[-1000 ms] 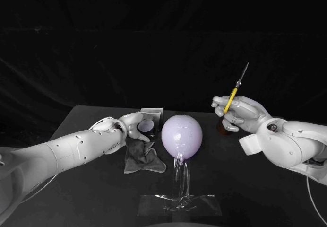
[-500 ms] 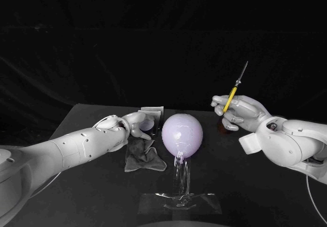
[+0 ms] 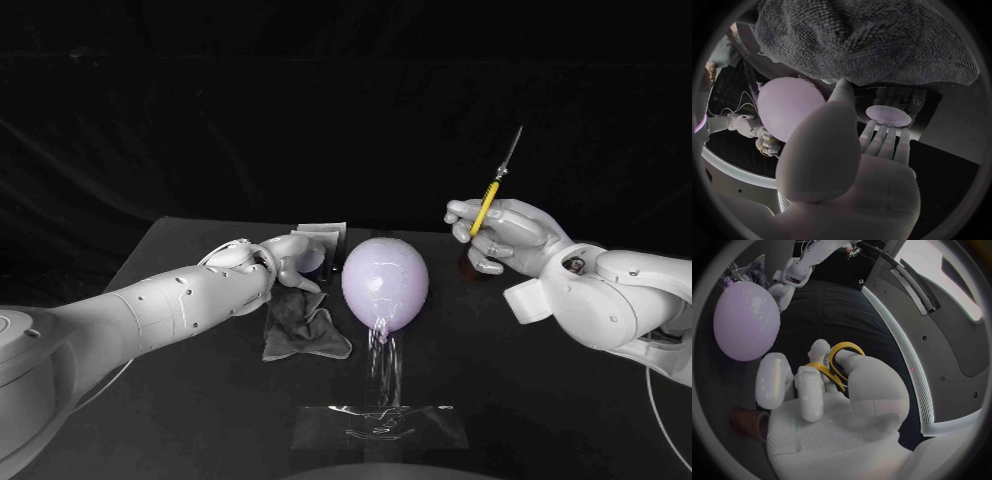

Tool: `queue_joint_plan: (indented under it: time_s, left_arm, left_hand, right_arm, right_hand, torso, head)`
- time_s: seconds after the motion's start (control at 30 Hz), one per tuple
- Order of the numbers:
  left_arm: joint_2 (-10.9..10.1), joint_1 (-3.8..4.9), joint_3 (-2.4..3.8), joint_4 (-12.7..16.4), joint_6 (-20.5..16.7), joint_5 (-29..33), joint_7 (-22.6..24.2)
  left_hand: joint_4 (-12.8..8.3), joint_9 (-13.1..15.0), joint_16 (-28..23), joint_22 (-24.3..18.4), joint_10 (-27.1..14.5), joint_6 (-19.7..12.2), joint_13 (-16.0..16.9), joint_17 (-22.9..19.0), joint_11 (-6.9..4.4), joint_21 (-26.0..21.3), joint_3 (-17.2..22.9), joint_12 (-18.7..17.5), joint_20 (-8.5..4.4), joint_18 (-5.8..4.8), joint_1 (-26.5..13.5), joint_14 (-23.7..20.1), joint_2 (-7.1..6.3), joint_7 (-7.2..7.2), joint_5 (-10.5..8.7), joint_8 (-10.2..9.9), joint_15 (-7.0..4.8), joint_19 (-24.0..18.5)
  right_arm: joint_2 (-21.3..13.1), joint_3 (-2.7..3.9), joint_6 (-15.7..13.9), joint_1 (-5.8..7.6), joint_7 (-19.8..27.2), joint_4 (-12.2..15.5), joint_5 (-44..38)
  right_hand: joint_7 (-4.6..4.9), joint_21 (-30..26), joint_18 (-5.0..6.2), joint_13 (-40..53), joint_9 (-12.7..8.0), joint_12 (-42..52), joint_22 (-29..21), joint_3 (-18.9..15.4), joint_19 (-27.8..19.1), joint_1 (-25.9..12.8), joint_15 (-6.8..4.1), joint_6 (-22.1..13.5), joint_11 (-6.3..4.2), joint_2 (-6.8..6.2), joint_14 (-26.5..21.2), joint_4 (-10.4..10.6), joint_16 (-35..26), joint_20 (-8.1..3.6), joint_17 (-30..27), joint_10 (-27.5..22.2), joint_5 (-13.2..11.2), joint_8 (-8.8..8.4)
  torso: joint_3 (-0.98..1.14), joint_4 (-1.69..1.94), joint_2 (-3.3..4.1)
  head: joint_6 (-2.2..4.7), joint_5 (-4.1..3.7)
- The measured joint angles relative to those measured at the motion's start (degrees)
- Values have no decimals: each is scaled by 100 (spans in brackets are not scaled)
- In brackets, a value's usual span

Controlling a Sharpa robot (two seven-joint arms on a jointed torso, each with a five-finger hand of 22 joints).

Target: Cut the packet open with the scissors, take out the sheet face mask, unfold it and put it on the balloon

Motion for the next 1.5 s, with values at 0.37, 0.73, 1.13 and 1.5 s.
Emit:
queue_joint_plan:
  time_s: [0.37,0.73,1.13,1.5]
  left_arm:
    - [91,-4,22,-121,2,-28,16]
    - [90,-12,28,-162,-256,-30,70]
    - [39,-28,24,-125,-431,-4,150]
    - [-561,-80,142,605,-378,486,345]
  left_hand:
    - [-61,260,233,58,965,855,44,187,7,181,613,104,27,38,244,834,636,105,28,304,-7,384]
    - [-288,458,645,131,2431,1721,44,346,-45,489,1442,333,24,195,528,2202,962,276,19,615,-112,1192]
    - [-433,338,633,131,2803,2001,105,472,-95,605,2439,90,-104,165,211,2660,687,329,17,635,-142,1966]
    - [-286,340,567,185,2823,2074,106,416,-115,788,2898,89,32,165,-162,2741,1059,322,17,696,-124,2011]
  right_arm:
    - [8,0,6,0,-7,18,-30]
    - [11,0,11,0,-11,25,-54]
    - [7,0,21,0,-14,45,-96]
    - [11,1,38,0,-9,-68,-136]
  right_hand:
    - [-8,-1,-3,2,-5,0,-4,-6,0,1,0,9,0,0,0,6,-4,0,4,0,0,0]
    - [-16,-4,-4,0,-9,0,-2,-5,-1,1,0,19,0,-1,0,5,-24,0,3,0,0,0]
    - [-17,-4,-5,-2,-9,0,0,14,-1,8,0,36,0,-8,0,-7,-10,0,-1,0,0,0]
    - [-17,-50,-7,2,-11,0,-2,19,-1,8,-1,38,0,-8,0,-2,-10,0,4,0,0,-38]
  torso:
    - [1,0,-3]
    - [3,5,-12]
    - [1,8,-12]
    - [4,21,-24]
  head:
    - [-38,8]
    - [-54,5]
    - [-44,21]
    - [50,-10]
